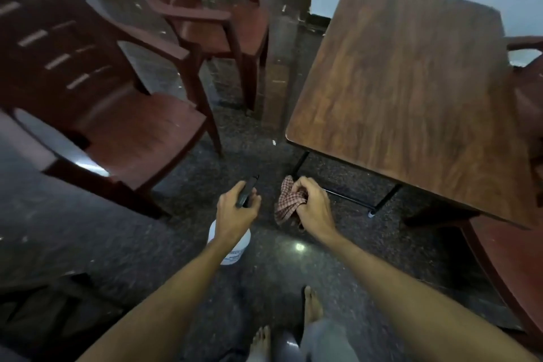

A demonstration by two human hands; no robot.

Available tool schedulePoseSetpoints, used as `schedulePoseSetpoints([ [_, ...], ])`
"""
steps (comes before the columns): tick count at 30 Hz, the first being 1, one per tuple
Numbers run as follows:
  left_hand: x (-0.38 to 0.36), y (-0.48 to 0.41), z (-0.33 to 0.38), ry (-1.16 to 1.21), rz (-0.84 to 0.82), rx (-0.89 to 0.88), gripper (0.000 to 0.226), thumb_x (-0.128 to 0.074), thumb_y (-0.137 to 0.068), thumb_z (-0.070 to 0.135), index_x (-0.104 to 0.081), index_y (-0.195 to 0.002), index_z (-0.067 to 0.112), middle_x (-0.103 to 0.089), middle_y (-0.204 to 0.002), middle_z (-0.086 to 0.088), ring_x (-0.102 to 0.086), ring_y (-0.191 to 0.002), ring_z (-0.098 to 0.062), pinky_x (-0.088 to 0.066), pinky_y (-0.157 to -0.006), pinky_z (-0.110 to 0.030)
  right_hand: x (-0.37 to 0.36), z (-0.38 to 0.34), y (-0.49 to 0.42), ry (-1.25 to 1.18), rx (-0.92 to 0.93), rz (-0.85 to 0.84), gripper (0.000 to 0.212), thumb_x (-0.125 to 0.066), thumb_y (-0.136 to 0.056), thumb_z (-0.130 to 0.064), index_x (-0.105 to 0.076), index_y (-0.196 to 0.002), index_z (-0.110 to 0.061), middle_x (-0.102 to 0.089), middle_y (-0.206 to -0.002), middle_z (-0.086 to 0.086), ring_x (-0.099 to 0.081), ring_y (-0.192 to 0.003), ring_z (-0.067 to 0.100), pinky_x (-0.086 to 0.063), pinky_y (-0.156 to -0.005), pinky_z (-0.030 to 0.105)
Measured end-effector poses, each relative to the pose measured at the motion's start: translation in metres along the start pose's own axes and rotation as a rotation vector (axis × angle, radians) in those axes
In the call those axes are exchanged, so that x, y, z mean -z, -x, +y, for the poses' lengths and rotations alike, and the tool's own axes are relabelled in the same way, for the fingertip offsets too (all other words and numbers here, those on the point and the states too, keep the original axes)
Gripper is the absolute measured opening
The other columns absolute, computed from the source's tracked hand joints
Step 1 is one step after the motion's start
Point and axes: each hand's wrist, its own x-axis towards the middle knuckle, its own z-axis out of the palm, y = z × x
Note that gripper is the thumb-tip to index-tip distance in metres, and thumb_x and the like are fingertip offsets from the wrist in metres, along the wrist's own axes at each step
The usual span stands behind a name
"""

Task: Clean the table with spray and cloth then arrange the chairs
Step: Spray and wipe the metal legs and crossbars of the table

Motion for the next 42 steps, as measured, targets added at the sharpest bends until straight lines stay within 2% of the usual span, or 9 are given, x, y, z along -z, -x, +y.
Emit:
schedulePoseSetpoints([
  [4,0.07,-0.007,0.066,-0.006,0.053,-0.008,0.008,-0.071,-0.09,0.014,-0.064,-0.088,0.015,-0.065,-0.072,0.004,-0.063,-0.067,-0.01,-0.047,-0.06,-0.022,0.033,-0.094,-0.023,-0.034,0.055,0.024,0.035,-0.052,-0.067,0.01,-0.057,-0.088,-0.017,-0.061,-0.093,-0.002,-0.059,-0.089,0.011,-0.046,-0.075,0.031],
  [7,0.103,-0.035,0.106,0.04,0.09,-0.023,0.006,-0.072,-0.09,0.01,-0.065,-0.09,0.011,-0.068,-0.076,0.0,-0.065,-0.067,-0.004,-0.047,-0.059,-0.014,0.057,-0.14,-0.058,-0.027,0.104,0.083,0.038,-0.049,-0.067,0.011,-0.061,-0.091,-0.016,-0.063,-0.096,-0.001,-0.059,-0.093,0.012,-0.046,-0.079,0.03],
  [10,0.118,-0.081,0.125,-0.001,0.103,-0.085,0.008,-0.073,-0.088,0.015,-0.065,-0.088,0.017,-0.066,-0.073,0.005,-0.064,-0.068,-0.008,-0.051,-0.064,-0.028,0.074,-0.163,-0.099,0.01,0.116,0.158,0.047,-0.05,-0.067,0.013,-0.068,-0.099,-0.017,-0.064,-0.101,-0.002,-0.06,-0.098,0.011,-0.047,-0.082,0.025],
  [16,0.113,-0.206,0.143,0.001,0.037,-0.145,0.009,-0.073,-0.088,0.016,-0.064,-0.086,0.019,-0.066,-0.072,0.004,-0.064,-0.069,-0.015,-0.05,-0.065,-0.033,0.084,-0.162,-0.207,0.01,0.041,0.318,0.051,-0.051,-0.067,0.017,-0.074,-0.098,-0.017,-0.067,-0.099,-0.002,-0.062,-0.094,0.013,-0.048,-0.08,0.025],
  [26,0.082,-0.42,0.206,0.007,-0.187,-0.23,0.01,-0.074,-0.087,0.012,-0.066,-0.087,0.018,-0.07,-0.076,0.004,-0.068,-0.073,-0.013,-0.054,-0.071,-0.032,0.128,-0.17,-0.367,0.003,-0.128,0.499,0.048,-0.052,-0.068,0.017,-0.077,-0.094,-0.015,-0.065,-0.094,-0.007,-0.059,-0.087,0.007,-0.038,-0.075,0.004],
  [30,0.06,-0.498,0.23,0.05,-0.266,-0.235,0.013,-0.074,-0.086,0.008,-0.065,-0.084,0.018,-0.064,-0.066,0.014,-0.06,-0.061,-0.005,-0.051,-0.064,-0.031,0.144,-0.164,-0.429,-0.016,-0.204,0.529,0.051,-0.049,-0.068,0.018,-0.076,-0.095,-0.016,-0.067,-0.1,-0.003,-0.062,-0.093,0.011,-0.048,-0.079,0.018],
  [34,0.036,-0.576,0.249,0.07,-0.342,-0.275,0.014,-0.073,-0.087,0.008,-0.065,-0.083,0.018,-0.066,-0.069,0.006,-0.065,-0.065,-0.013,-0.053,-0.063,-0.036,0.159,-0.157,-0.495,-0.014,-0.264,0.597,0.051,-0.049,-0.069,0.018,-0.077,-0.095,-0.015,-0.066,-0.098,-0.004,-0.063,-0.092,0.012,-0.043,-0.075,0.009],
  [38,0.013,-0.644,0.272,0.047,-0.367,-0.305,0.013,-0.074,-0.086,0.009,-0.065,-0.084,0.018,-0.068,-0.073,0.0,-0.061,-0.062,-0.006,-0.053,-0.063,-0.032,0.178,-0.153,-0.552,0.001,-0.316,0.603,0.053,-0.049,-0.069,0.02,-0.076,-0.097,-0.016,-0.067,-0.102,-0.006,-0.062,-0.096,0.009,-0.046,-0.081,0.016],
  [42,-0.027,-0.715,0.292,0.039,-0.416,-0.323,0.015,-0.075,-0.086,0.01,-0.065,-0.082,0.021,-0.067,-0.07,0.004,-0.066,-0.063,-0.014,-0.058,-0.062,-0.039,0.205,-0.13,-0.614,0.017,-0.349,0.637,0.053,-0.05,-0.07,0.021,-0.076,-0.096,-0.018,-0.068,-0.105,-0.003,-0.061,-0.097,0.01,-0.048,-0.082,0.02],
])
